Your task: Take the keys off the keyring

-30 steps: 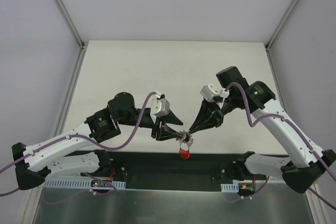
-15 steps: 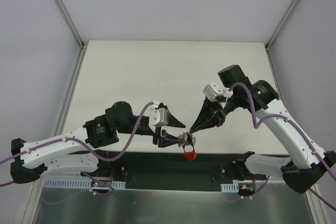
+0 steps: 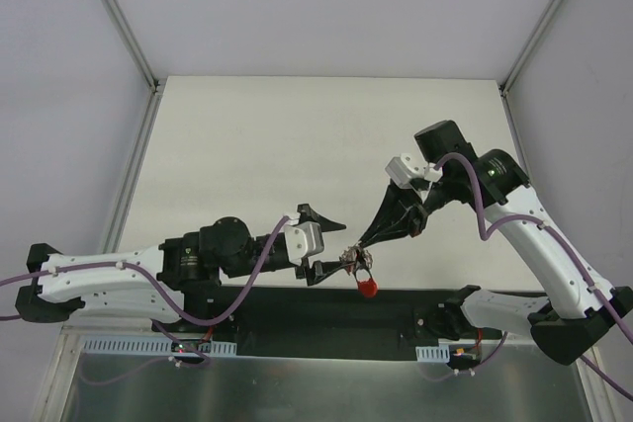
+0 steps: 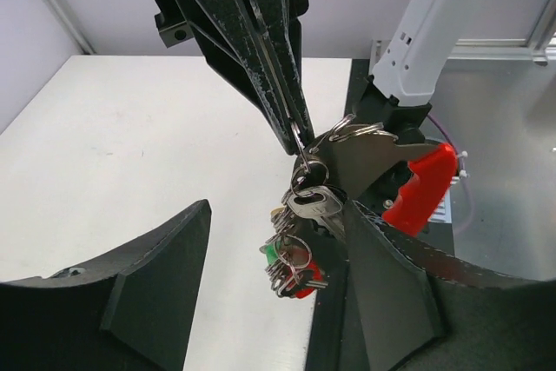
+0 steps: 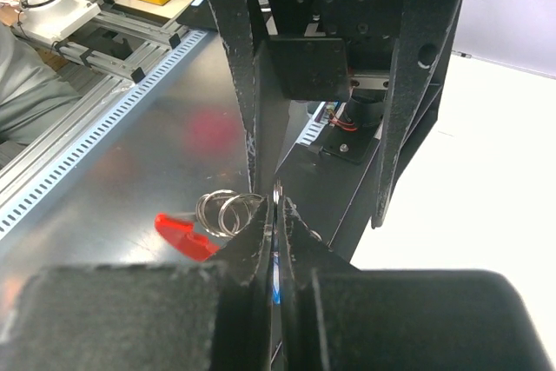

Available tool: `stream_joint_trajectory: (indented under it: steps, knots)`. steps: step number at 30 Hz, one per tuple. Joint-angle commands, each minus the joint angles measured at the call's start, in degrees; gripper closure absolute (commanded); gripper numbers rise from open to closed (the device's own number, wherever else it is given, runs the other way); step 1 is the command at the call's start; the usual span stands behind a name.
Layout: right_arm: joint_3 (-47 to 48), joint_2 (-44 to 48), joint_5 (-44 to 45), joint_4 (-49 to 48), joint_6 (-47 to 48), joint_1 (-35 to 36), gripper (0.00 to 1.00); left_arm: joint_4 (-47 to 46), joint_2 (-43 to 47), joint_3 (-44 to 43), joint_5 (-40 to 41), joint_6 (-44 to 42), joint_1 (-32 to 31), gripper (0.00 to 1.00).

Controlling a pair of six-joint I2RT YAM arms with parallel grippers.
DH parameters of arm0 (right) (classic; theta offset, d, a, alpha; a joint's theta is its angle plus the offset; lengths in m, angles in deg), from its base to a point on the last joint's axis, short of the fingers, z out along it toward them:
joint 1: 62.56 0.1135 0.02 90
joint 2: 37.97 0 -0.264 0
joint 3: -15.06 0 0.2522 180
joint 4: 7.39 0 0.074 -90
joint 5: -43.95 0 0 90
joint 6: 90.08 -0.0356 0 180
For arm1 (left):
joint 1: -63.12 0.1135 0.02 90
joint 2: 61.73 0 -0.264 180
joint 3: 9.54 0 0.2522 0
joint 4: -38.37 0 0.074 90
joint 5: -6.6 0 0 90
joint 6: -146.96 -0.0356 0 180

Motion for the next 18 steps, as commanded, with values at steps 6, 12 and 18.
stream_joint_trajectory:
  steps: [6,12,18]
  knots:
    - [3.2,0.1,-11.5,1.8,4.1,-0.9,0.99,-3.4,0.1,-1.8,5.6,-0.5,-1.6,0.33]
    - [3.4,-0.1,-11.5,2.7,5.1,-0.9,0.99,-3.4,-1.6,-3.0,4.4,-0.1,-2.2,0.3]
    - [3.5,-0.1,-11.5,3.3,5.6,-1.1,0.99,-3.4,-2.1,-3.2,3.7,1.0,-2.7,0.3]
